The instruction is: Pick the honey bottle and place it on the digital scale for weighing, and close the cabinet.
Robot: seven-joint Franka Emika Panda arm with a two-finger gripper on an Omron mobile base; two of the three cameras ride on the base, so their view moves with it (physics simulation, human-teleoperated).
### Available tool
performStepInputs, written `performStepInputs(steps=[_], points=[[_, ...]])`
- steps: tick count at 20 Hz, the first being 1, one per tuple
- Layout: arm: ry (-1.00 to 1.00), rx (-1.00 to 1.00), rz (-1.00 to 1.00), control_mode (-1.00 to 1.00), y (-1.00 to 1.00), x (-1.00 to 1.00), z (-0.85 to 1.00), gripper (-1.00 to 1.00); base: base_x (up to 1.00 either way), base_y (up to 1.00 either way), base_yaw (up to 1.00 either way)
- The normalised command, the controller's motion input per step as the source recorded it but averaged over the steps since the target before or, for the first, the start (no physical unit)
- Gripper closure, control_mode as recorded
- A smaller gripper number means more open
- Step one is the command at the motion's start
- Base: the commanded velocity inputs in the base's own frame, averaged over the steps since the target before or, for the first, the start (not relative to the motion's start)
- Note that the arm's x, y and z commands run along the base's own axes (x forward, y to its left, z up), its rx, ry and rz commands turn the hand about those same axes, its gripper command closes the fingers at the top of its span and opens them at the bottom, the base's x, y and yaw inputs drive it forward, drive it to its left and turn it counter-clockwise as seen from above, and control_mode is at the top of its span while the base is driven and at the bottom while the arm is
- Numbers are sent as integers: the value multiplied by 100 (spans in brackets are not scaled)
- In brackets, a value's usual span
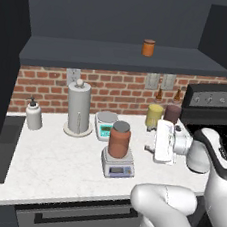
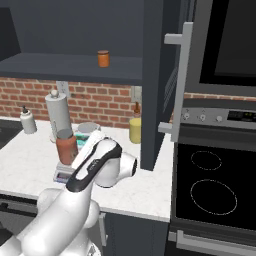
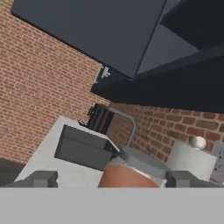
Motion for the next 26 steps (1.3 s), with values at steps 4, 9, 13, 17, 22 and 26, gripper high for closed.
performStepInputs(steps=[4, 9, 13, 17, 22, 26], points=[[-50, 15, -7, -100, -49, -43, 2, -100, 0, 0, 0], [-55, 18, -10, -100, -56, -49, 8, -100, 0, 0, 0], [-32, 9, -20, -100, -36, -53, 37, -100, 0, 0, 0], [-24, 3, -22, -100, -32, -63, 49, -100, 0, 0, 0], [-24, 7, -20, -100, -58, -59, 50, -100, 0, 0, 0], [-24, 11, -17, -100, -79, -45, 41, -100, 0, 0, 0]])
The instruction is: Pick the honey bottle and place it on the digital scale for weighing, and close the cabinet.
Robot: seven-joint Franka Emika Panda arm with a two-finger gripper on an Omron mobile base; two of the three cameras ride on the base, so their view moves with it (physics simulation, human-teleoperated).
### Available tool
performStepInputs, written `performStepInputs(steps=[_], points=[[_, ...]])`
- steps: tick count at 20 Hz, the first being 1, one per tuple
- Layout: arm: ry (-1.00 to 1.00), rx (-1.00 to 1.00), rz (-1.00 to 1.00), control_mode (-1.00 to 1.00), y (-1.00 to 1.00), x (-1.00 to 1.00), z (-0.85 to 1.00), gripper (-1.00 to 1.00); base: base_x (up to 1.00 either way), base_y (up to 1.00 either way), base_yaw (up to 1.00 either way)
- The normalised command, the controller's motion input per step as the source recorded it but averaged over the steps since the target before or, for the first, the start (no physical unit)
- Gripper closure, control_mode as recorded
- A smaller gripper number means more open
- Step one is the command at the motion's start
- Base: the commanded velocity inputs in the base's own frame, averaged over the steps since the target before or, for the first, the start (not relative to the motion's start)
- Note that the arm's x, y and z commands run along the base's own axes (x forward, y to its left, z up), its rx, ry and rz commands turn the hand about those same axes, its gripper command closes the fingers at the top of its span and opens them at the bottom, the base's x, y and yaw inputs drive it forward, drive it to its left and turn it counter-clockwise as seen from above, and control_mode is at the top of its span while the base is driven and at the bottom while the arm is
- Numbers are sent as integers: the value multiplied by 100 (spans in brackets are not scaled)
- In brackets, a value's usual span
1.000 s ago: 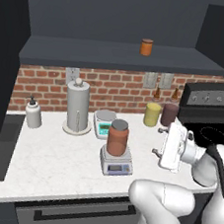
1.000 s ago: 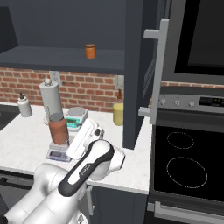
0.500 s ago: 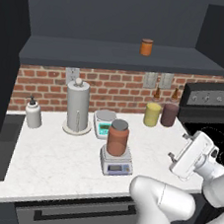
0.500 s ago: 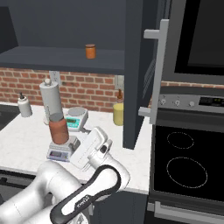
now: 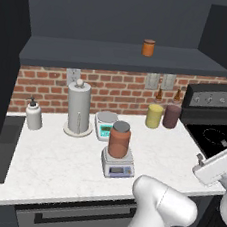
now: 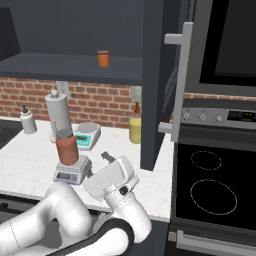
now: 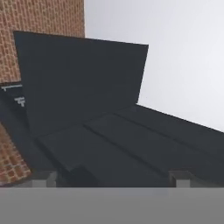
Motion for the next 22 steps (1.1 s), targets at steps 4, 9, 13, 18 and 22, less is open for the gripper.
performStepInputs(steps=[4, 9, 13, 18, 22], points=[[-16, 15, -13, -100, -91, -31, 32, -100, 0, 0, 0], [-8, 15, -6, -100, -88, -13, 8, -100, 0, 0, 0], [0, 13, -1, -100, -90, 0, 0, -100, 0, 0, 0], [0, 13, 0, -100, -88, 3, 0, -100, 0, 0, 0], [18, 5, 0, -100, -73, 5, 0, -100, 0, 0, 0]])
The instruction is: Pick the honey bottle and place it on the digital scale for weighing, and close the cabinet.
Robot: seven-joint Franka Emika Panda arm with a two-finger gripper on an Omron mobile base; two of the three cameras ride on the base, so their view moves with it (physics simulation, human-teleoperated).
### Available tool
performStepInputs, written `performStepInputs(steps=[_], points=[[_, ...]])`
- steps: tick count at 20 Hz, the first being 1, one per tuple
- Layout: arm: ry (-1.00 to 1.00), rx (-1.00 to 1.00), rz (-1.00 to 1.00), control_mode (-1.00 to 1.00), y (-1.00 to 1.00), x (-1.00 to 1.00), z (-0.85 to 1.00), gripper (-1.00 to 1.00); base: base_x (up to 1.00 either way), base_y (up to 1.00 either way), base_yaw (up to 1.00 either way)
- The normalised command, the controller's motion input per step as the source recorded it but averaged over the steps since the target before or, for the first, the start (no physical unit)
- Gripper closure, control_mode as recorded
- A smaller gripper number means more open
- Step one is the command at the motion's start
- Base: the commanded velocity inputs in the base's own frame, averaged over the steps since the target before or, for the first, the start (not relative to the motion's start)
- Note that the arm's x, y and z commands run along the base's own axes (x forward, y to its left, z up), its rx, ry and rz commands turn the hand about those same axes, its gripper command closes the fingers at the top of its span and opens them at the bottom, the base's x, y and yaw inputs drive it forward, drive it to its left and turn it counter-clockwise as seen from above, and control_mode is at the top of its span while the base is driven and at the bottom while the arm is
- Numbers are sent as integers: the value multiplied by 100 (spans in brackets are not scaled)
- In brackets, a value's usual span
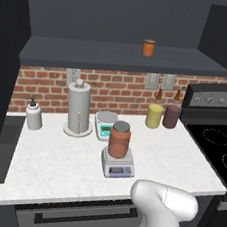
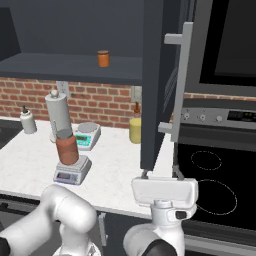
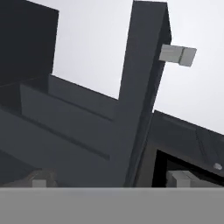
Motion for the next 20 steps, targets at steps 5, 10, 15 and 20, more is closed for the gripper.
performStepInputs(steps=[5, 10, 15, 20], points=[[18, 4, 0, -100, -70, 16, 0, -100, 0, 0, 0], [10, 5, 1, -100, -38, 27, 27, -100, 0, 0, 0], [1, 8, 2, -100, -8, 35, 54, -100, 0, 0, 0], [-12, 5, 5, -100, 0, 4, 76, -100, 0, 0, 0]])
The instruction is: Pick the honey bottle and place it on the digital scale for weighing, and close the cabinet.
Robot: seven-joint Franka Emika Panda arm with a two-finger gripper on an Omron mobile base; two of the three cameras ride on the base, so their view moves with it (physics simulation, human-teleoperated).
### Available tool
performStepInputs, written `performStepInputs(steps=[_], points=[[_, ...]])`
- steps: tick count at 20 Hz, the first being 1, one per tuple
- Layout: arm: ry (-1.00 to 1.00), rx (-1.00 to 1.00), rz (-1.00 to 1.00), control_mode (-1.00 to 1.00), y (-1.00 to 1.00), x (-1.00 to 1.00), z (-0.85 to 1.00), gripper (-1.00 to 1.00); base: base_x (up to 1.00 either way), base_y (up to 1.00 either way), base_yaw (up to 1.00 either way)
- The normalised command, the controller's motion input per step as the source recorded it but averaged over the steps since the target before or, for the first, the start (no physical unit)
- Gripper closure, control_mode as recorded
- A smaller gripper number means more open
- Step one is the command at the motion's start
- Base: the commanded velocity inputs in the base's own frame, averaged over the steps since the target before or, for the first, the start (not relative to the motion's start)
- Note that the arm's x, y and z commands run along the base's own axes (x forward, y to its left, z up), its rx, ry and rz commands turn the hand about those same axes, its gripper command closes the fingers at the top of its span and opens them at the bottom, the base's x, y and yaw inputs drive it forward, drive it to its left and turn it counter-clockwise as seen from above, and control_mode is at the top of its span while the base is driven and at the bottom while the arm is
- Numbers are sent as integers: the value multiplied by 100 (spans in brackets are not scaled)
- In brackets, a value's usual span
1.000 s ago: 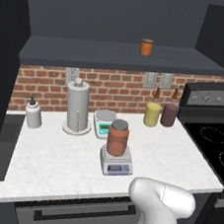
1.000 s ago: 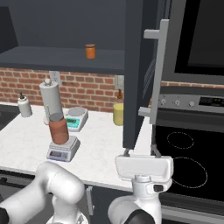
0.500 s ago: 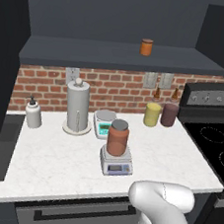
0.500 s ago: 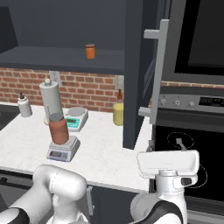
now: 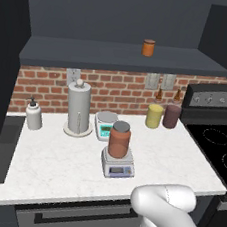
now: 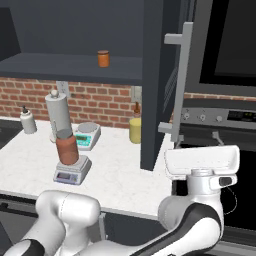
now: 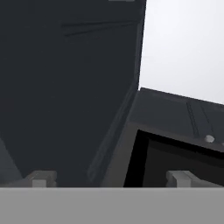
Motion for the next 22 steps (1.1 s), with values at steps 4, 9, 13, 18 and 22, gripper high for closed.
performStepInputs(steps=[4, 9, 13, 18, 22], points=[[-34, 0, 6, -100, 25, -25, 96, -100, 0, 0, 0], [-28, -3, 8, -100, 99, -45, 68, -100, 0, 0, 0], [-24, -23, 4, -100, 100, -26, 60, -100, 0, 0, 0], [-8, -41, -10, -100, 100, 18, 14, -100, 0, 0, 0], [8, -34, -29, -100, 100, 67, -1, -100, 0, 0, 0]])
